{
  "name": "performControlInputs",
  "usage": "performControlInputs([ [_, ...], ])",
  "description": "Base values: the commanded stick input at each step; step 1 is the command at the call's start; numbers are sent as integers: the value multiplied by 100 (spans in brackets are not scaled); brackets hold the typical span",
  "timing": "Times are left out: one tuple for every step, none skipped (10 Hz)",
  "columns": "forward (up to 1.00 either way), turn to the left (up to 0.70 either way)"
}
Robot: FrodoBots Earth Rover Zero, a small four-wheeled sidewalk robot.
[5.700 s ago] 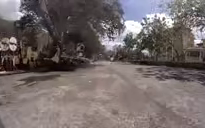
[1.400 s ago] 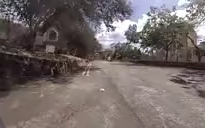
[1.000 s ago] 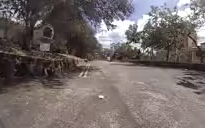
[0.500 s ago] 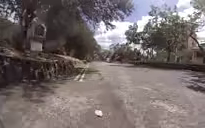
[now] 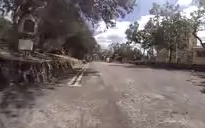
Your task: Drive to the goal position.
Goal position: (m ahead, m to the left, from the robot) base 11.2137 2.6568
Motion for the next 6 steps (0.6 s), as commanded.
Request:
performControlInputs([
  [85, 1],
  [85, 1],
  [85, 4],
  [85, 4],
  [85, 4],
  [85, 3],
])
